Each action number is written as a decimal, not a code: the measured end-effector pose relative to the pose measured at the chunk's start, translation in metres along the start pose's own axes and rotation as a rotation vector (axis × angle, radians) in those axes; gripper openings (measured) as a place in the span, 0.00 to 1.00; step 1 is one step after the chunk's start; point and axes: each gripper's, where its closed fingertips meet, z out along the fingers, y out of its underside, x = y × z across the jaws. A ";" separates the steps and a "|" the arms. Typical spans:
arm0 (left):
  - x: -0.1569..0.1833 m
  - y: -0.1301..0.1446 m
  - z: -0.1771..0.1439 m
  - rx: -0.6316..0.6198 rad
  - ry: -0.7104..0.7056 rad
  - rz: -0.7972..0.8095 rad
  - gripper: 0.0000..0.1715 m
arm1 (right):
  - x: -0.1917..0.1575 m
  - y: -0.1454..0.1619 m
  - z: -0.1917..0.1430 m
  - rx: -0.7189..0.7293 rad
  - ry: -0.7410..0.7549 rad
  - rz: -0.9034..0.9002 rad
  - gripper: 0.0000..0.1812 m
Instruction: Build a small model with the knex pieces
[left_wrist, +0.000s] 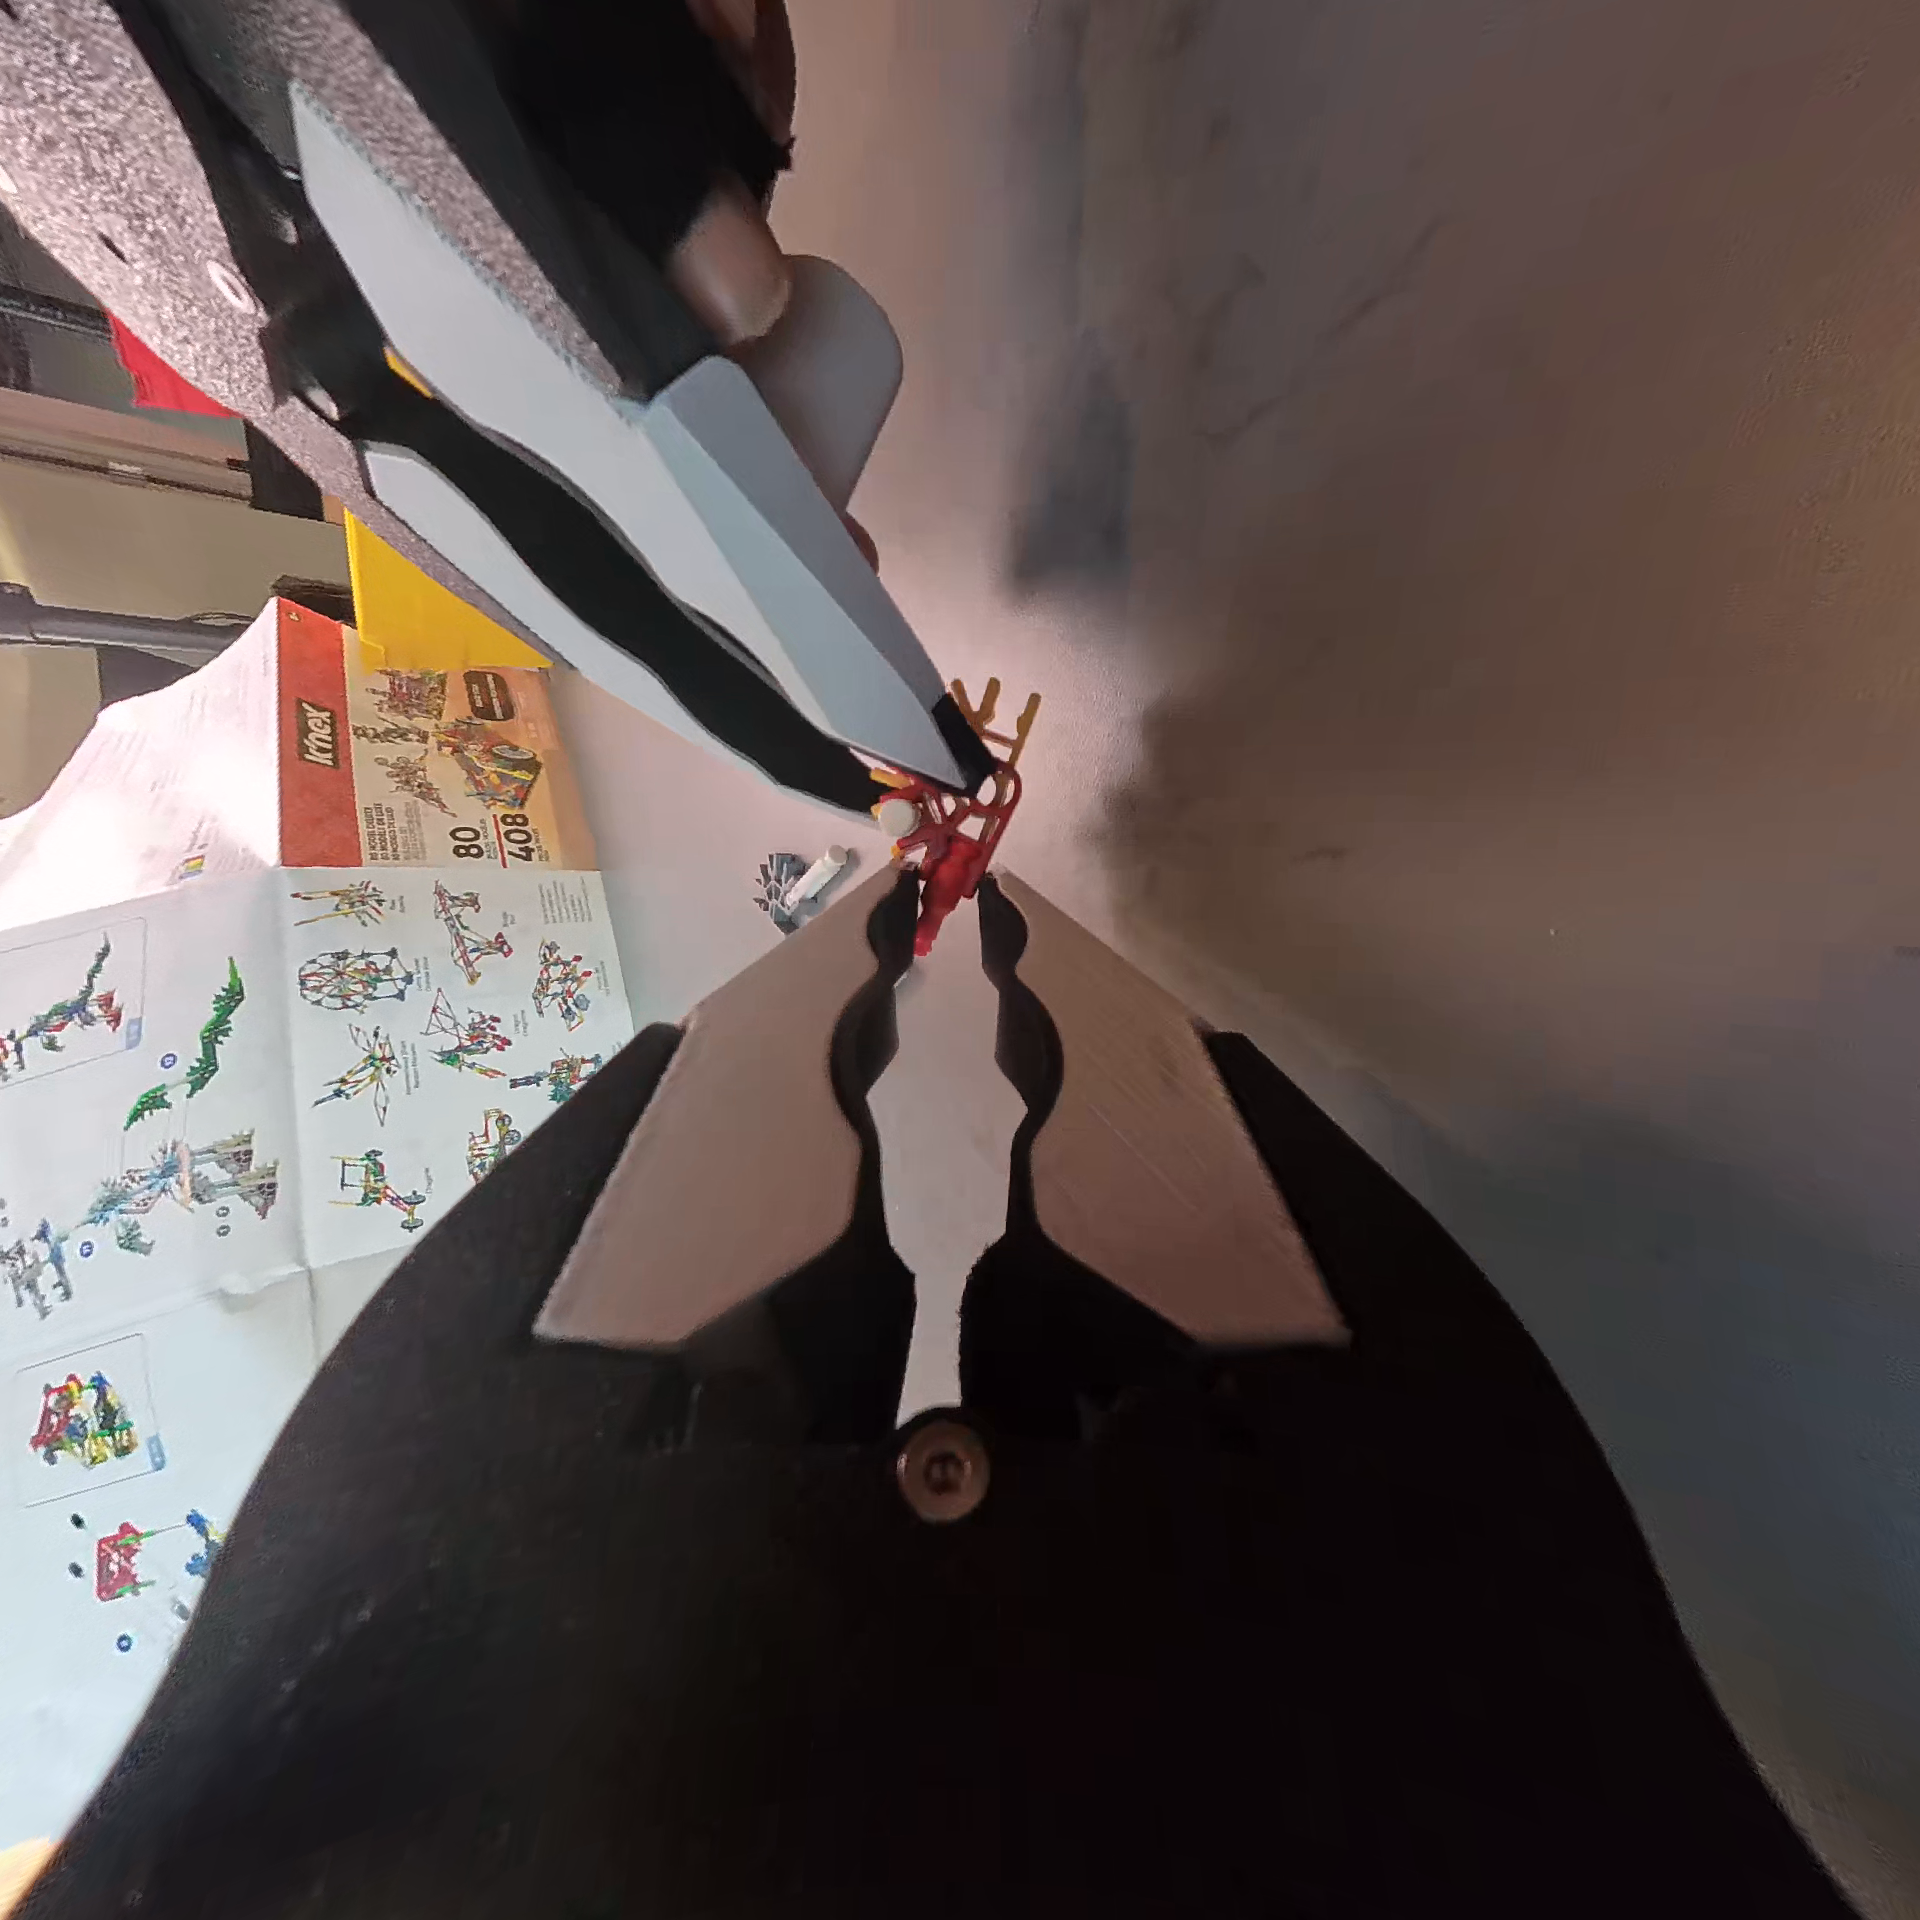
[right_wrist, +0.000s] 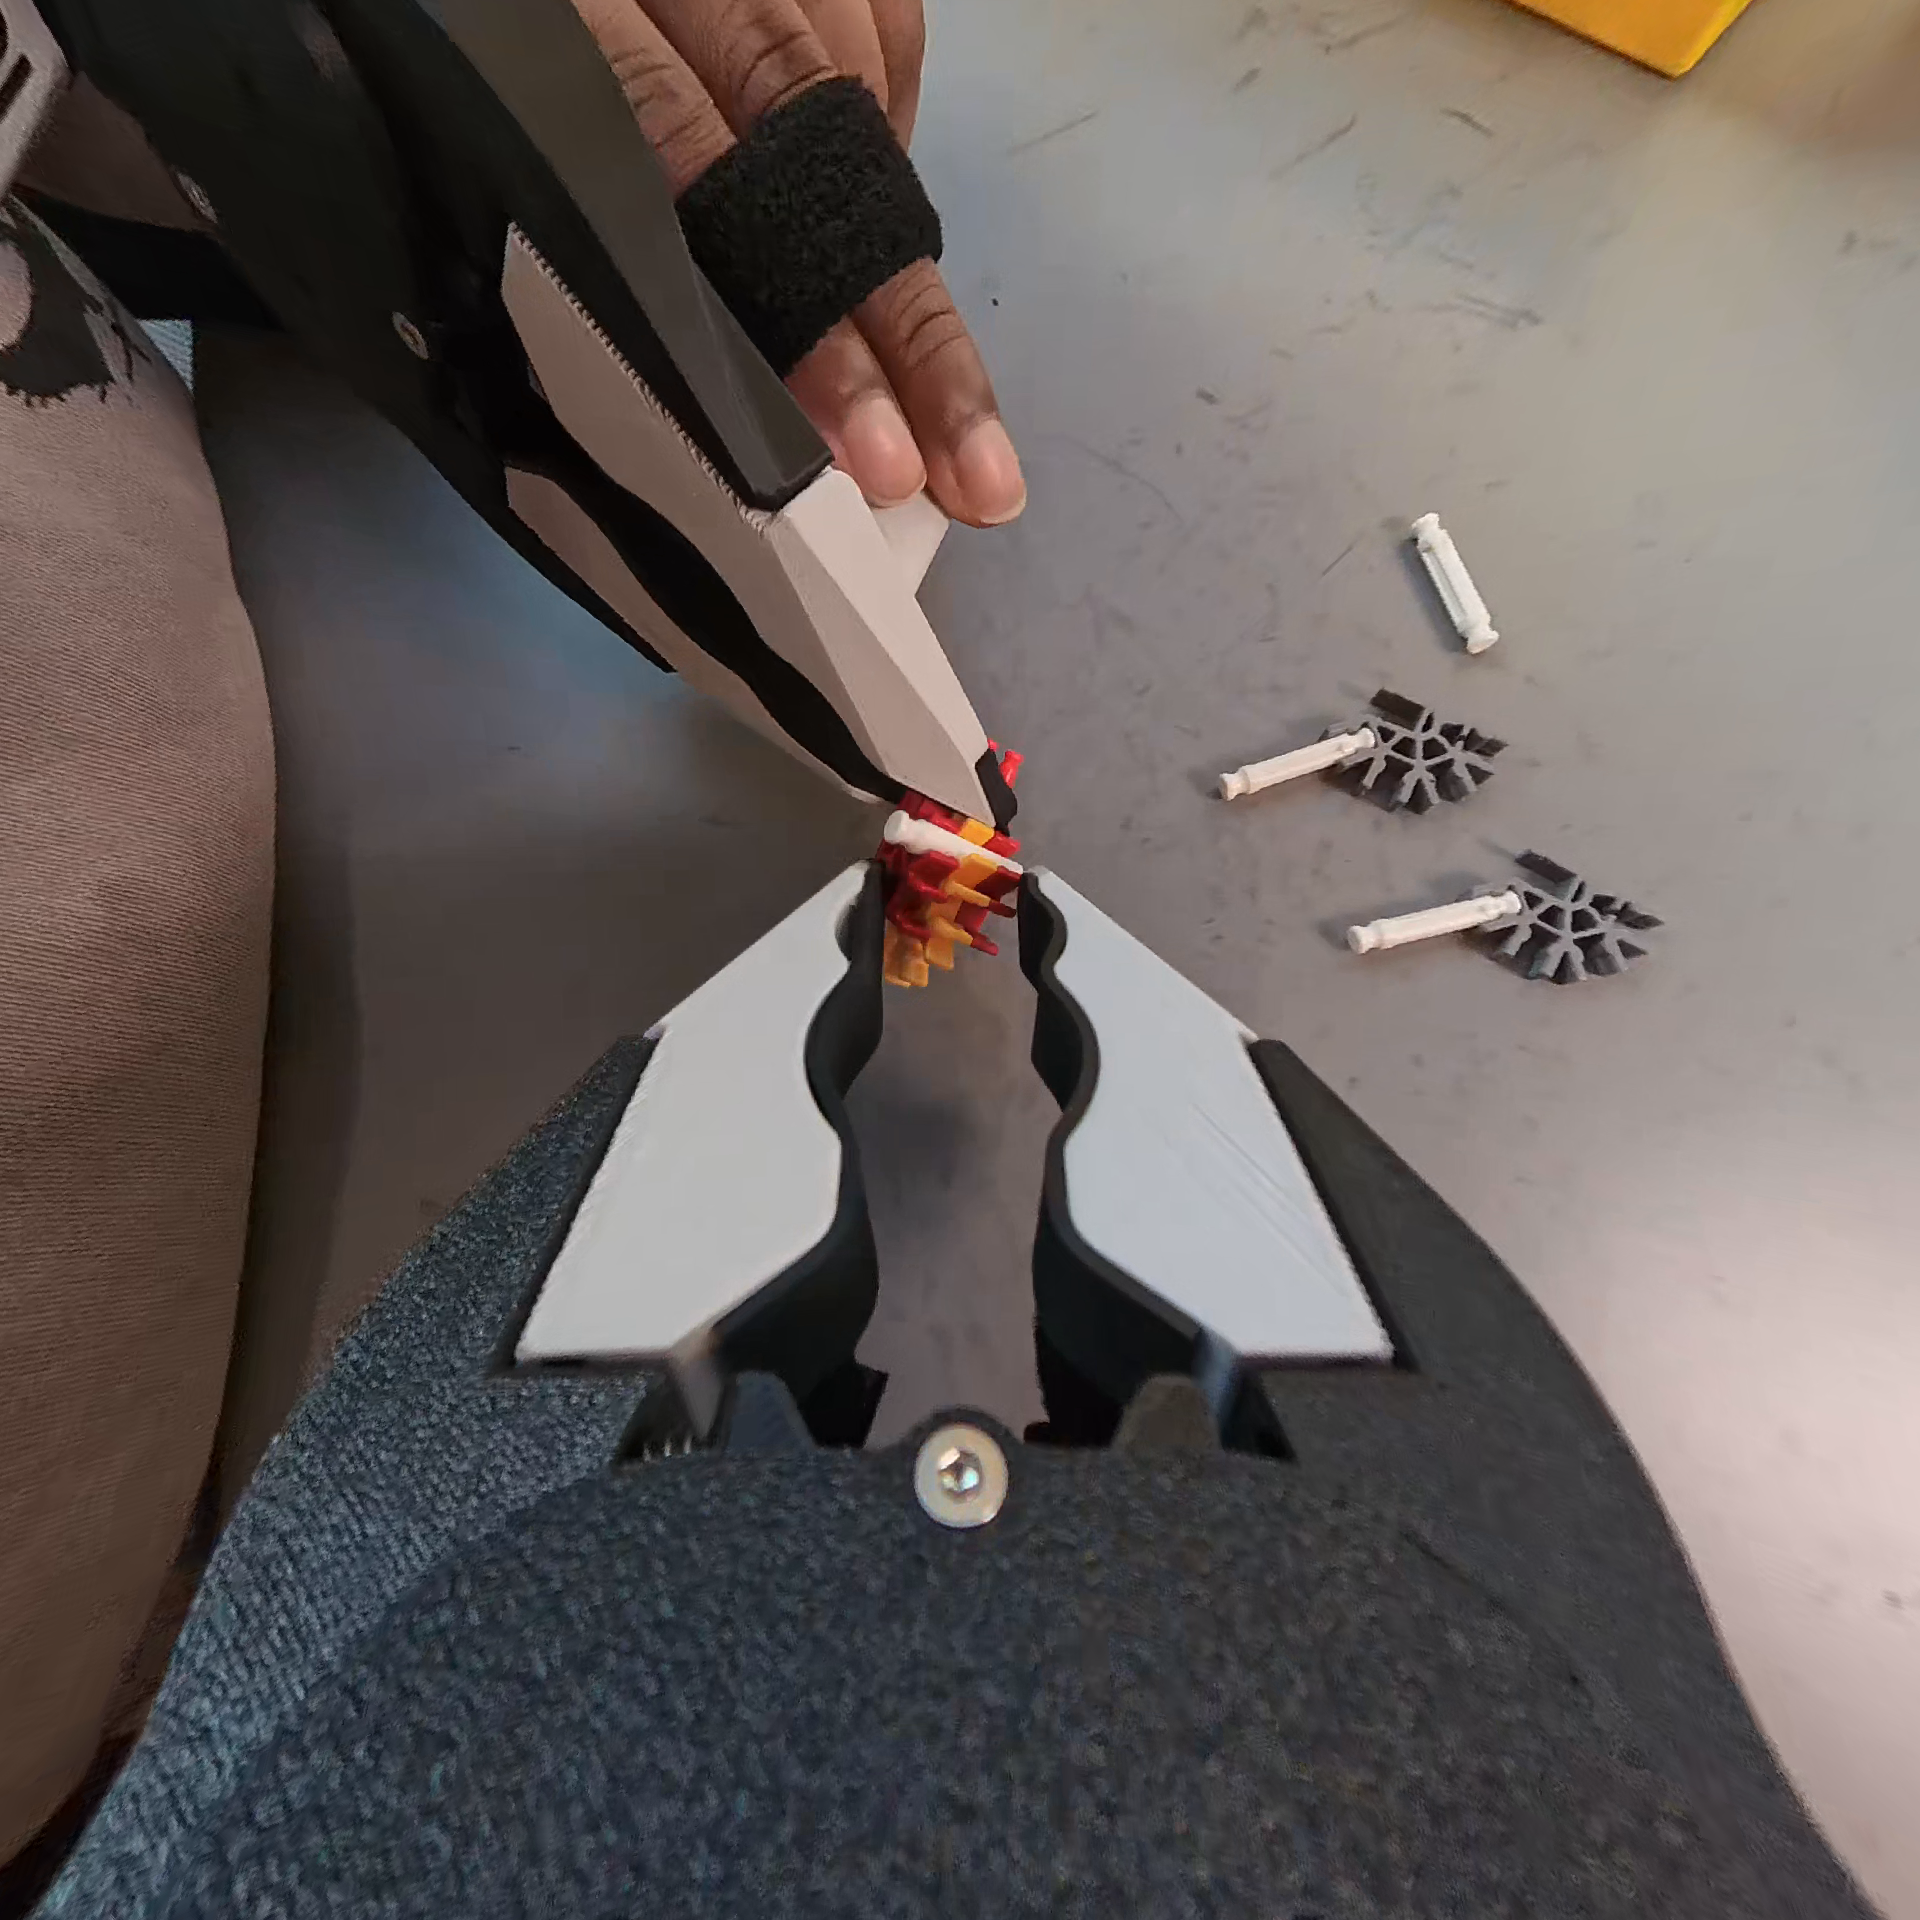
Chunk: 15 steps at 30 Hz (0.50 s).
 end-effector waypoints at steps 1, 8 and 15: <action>-0.001 0.000 0.000 0.007 0.001 -0.023 0.07 | 0.001 0.000 0.000 0.007 0.015 -0.021 0.12; -0.011 -0.010 -0.020 0.241 0.239 -0.588 0.13 | 0.000 0.006 -0.002 0.045 0.147 -0.242 0.11; 0.004 -0.023 -0.006 0.261 0.499 -0.840 0.19 | -0.010 0.008 -0.005 0.092 0.189 -0.292 0.10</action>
